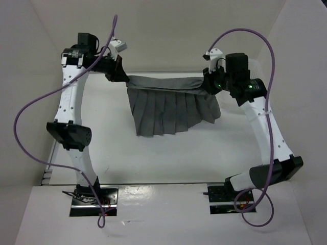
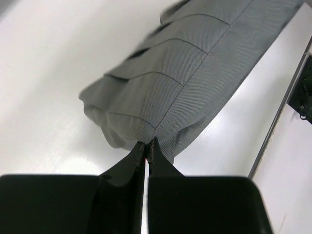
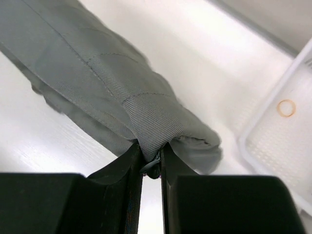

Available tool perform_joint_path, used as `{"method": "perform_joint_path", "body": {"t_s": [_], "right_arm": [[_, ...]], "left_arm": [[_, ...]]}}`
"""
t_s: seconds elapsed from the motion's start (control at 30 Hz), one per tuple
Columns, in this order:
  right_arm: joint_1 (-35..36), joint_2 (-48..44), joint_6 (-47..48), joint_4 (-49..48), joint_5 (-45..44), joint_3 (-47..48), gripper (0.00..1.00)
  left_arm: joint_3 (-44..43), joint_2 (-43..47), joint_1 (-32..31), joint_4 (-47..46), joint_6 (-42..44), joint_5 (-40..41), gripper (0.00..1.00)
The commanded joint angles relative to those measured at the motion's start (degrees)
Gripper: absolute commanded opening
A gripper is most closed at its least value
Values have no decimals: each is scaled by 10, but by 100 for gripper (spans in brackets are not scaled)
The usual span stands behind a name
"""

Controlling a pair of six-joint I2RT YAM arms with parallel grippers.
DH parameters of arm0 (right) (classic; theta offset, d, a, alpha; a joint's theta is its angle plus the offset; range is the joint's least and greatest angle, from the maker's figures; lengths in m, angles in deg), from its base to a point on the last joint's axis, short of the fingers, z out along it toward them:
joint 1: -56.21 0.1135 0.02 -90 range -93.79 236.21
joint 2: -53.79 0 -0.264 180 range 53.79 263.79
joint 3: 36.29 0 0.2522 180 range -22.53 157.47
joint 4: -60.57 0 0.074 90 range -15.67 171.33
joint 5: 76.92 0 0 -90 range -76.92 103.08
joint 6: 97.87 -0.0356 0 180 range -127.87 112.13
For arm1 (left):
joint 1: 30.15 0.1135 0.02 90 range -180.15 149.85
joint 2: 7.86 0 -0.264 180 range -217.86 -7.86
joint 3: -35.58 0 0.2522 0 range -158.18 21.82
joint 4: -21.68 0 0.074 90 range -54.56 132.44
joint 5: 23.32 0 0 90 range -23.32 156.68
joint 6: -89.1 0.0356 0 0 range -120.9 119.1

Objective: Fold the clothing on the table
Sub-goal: Fold the skirt

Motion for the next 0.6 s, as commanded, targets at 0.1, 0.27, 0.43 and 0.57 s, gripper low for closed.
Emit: {"method": "perform_joint_path", "body": {"t_s": [0.1, 0.27, 0.43, 0.57], "right_arm": [[-32, -123, 36, 22, 31, 5, 0], [-77, -188, 47, 35, 127, -26, 0], [-114, -255, 58, 58, 192, -39, 0], [-141, -278, 58, 69, 236, -63, 0]], "left_arm": [[91, 195, 2, -46, -9, 18, 0], [240, 378, 2, -121, -43, 61, 0], [325, 515, 2, -151, -49, 89, 0], [394, 579, 17, -156, -49, 89, 0]]}}
